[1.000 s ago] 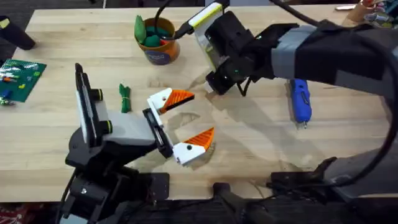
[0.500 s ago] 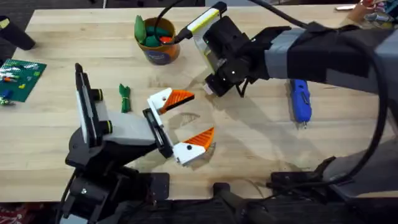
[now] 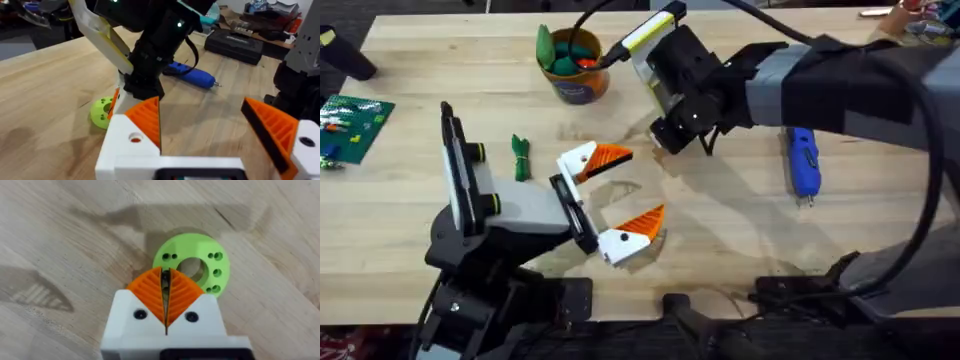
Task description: Pick up the gripper from the table and insert it into the empty holder that is missing its gripper. Then pick up a screw, insert it into the mounting hole, and use the screwdriver to tighten it. Finally, clean up the table by picking up the vegetable and placing it into the bucket.
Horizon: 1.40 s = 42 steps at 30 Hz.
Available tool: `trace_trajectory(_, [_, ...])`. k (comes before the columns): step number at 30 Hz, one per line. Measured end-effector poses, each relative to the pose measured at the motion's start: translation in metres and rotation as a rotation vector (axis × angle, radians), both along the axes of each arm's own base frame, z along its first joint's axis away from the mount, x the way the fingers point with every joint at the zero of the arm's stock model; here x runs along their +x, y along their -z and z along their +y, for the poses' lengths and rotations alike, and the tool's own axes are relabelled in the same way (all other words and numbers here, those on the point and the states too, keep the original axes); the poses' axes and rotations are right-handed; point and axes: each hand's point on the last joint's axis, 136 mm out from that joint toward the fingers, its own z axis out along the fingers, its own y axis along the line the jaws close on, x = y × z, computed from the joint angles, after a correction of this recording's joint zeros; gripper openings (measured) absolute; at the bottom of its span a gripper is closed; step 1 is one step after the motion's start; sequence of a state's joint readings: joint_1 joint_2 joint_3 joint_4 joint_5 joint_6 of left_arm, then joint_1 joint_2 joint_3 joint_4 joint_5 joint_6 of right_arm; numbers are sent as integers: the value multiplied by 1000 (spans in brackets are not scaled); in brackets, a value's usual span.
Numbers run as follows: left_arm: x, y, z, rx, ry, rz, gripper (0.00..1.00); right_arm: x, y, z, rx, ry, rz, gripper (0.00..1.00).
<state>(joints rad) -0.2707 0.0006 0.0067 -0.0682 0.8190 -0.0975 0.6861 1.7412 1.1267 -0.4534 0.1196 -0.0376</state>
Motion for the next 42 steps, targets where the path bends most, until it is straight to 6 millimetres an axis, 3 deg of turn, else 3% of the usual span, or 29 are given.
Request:
trace_trajectory(13, [0,0,0,0,0,0,983,-7,-6,-6,-11,0,15,7])
trace_trajectory(16, [0,0,0,0,0,0,983,-13,-26,-11,-6,0,9,7])
trace_trajectory(25, [0,0,0,0,0,0,983,-26,-121,-11,100,-21,-56,7])
trace_trajectory(31, [0,0,0,0,0,1,983,-40,-160,-8,143,-51,-36,7])
trace_trajectory(36, [0,0,0,0,0,1,983,-49,-190,14,195,-119,-73,7])
trace_trajectory(42, [0,0,0,0,0,1,983,-80,-213,52,240,-259,-103,7])
